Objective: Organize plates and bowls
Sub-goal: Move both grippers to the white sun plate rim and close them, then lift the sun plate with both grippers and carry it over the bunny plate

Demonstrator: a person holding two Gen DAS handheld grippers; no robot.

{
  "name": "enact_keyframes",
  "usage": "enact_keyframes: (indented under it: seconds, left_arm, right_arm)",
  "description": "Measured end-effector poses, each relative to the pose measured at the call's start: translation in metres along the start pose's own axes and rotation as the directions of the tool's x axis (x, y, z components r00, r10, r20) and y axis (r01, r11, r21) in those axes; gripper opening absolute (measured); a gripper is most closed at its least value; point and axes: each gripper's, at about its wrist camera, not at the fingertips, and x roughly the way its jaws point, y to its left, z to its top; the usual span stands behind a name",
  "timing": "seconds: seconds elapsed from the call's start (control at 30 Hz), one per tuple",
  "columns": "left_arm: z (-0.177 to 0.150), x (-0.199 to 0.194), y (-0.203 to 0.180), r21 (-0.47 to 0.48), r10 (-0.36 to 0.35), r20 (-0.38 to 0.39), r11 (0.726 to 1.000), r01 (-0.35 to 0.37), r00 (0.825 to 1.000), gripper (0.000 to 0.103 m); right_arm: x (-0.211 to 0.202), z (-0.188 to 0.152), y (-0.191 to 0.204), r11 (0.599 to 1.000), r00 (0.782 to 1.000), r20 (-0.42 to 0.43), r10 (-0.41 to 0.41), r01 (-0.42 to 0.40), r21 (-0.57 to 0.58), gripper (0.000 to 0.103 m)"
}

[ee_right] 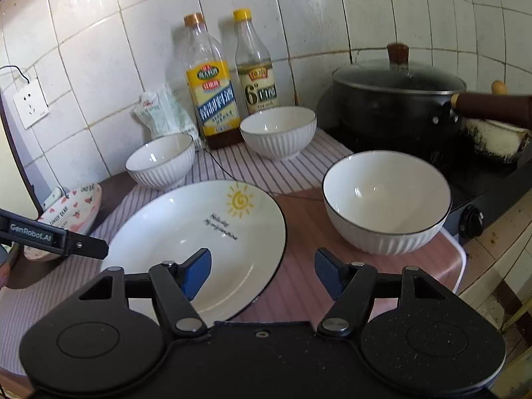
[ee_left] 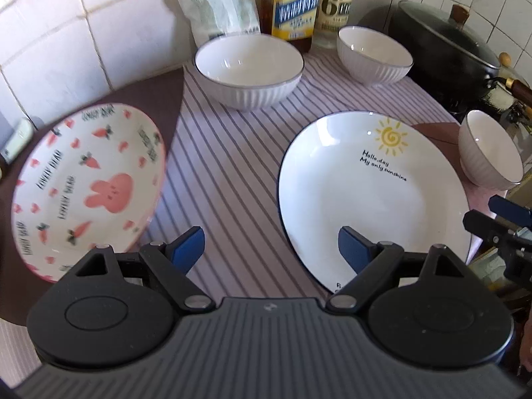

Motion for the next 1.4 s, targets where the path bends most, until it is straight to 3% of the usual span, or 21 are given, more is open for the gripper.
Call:
enact_keyframes:
  seconds: [0.2, 0.3, 0.4, 0.43, 0.47, 0.53, 0.57, 0.6, 0.77, 0.93, 1.2, 1.4]
  left_arm:
    - [0.0, 0.017, -0.004, -0.027, -0.014, -0.028, 1.0, 0.014, 0.999, 0.088]
    - [0.001, 0.018, -0.005, -0.03, -0.025, -0.025, 0.999, 0.024, 0.999, 0.086]
    - [0.001, 0.021, -0.004, -0.041, -0.031, -0.035, 0.999, 0.03, 0.999, 0.081]
    - [0.001, 0.022, -0.004, -0.044, -0.037, -0.044, 0.998, 0.035, 0.998, 0.066]
    - [0.0, 0.023, -0.004, -0.047, -0.038, -0.058, 0.998, 0.035, 0.998, 0.059]
    - [-0.001, 0.025, -0.003, -0.061, -0.056, -0.065, 0.997, 0.052, 0.996, 0.044]
    - [-0.001, 0.025, -0.003, -0.073, -0.079, -0.053, 0.994, 0.075, 0.995, 0.037]
    - [-0.001, 0.025, -0.003, -0.084, -0.109, -0.055, 0.991, 0.104, 0.993, 0.022]
    - [-0.003, 0.023, -0.005, -0.102, -0.106, -0.045, 0.99, 0.101, 0.993, 0.021]
    - [-0.003, 0.026, -0.001, -0.167, -0.127, -0.043, 0.979, 0.118, 0.991, 0.024]
    - [0.003, 0.026, 0.002, -0.233, -0.117, -0.071, 0.968, 0.097, 0.991, 0.022]
    - [0.009, 0.013, 0.002, -0.23, -0.05, -0.091, 0.973, 0.028, 0.995, 0.021]
  right_arm:
    - [0.016, -0.004, -0.002, 0.999, 0.999, -0.031, 0.037, -0.037, 0.011, 0.073]
    - [0.021, -0.005, -0.002, 0.999, 0.998, -0.047, 0.046, -0.045, 0.008, 0.065]
    - [0.025, -0.005, -0.003, 0.997, 0.995, -0.068, 0.075, -0.074, 0.025, 0.049]
    - [0.026, -0.005, -0.003, 0.996, 0.993, -0.076, 0.091, -0.089, 0.032, 0.045]
    - [0.027, -0.006, -0.003, 0.996, 0.993, -0.079, 0.088, -0.086, 0.032, 0.041]
    - [0.028, -0.007, -0.004, 0.998, 0.995, -0.082, 0.062, -0.06, 0.028, 0.022]
    - [0.029, -0.008, -0.005, 0.998, 0.995, -0.089, 0.053, -0.05, 0.03, 0.022]
    - [0.029, -0.008, -0.008, 0.997, 0.994, -0.084, 0.065, -0.061, 0.048, 0.022]
    - [0.032, -0.005, -0.009, 0.997, 0.991, -0.113, 0.073, -0.069, 0.041, 0.022]
    - [0.041, -0.003, -0.019, 0.984, 0.981, -0.142, 0.131, -0.111, 0.141, 0.023]
    - [0.044, 0.004, -0.016, 0.986, 0.973, -0.19, 0.133, -0.11, 0.129, 0.022]
    - [0.04, 0.006, -0.008, 0.983, 0.964, -0.204, 0.173, -0.155, 0.104, 0.023]
